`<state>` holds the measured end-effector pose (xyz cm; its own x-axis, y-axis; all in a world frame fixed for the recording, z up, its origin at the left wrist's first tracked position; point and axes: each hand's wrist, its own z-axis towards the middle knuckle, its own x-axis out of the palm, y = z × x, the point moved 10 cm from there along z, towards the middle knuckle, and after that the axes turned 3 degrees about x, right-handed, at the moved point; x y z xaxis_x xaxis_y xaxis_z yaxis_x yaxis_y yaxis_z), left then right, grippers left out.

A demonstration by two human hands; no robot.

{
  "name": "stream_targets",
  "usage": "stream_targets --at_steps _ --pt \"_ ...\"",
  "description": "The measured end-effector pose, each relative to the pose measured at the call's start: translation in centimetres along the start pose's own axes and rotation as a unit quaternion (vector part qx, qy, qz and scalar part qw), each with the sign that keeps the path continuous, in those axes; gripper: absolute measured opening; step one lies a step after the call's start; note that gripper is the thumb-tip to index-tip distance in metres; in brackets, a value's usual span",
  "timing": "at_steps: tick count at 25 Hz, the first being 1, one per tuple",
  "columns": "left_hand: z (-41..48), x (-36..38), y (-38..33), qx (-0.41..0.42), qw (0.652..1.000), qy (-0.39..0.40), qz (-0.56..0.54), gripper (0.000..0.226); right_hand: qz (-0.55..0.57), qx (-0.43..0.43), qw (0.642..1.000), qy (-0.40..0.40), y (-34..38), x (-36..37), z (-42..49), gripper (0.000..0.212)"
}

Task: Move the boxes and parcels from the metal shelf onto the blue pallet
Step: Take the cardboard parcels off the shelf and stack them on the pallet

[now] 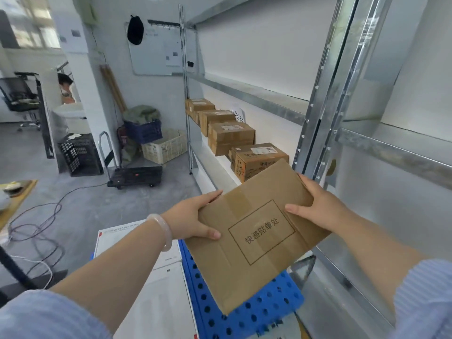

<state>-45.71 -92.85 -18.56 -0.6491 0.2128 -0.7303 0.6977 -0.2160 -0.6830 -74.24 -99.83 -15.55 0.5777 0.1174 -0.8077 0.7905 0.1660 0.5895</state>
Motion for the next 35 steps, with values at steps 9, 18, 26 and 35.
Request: stream_targets --at_steps 9,18,26,35 --pt "2.5 0.4 5.2 -0.126 0.948 -0.267 -0.114 0.117 0.085 0.013 0.995 -0.058 -3.9 0.5 8.3 0.082" --pt "2.3 4.3 13.2 -0.259 0.92 -0.279 -0.092 0.083 0.1 0.065 0.991 0.06 -5.3 11.6 14.8 0.083" --pt "2.4 7.2 19.5 -0.351 0.902 -0.236 -0.088 0.074 0.089 0.092 0.98 0.153 -7.6 20.4 17.5 0.087" --pt "2.4 7.8 21.9 -0.368 0.899 -0.232 -0.052 0.071 0.046 0.076 0.977 0.192 -8.0 24.7 19.2 0.088"
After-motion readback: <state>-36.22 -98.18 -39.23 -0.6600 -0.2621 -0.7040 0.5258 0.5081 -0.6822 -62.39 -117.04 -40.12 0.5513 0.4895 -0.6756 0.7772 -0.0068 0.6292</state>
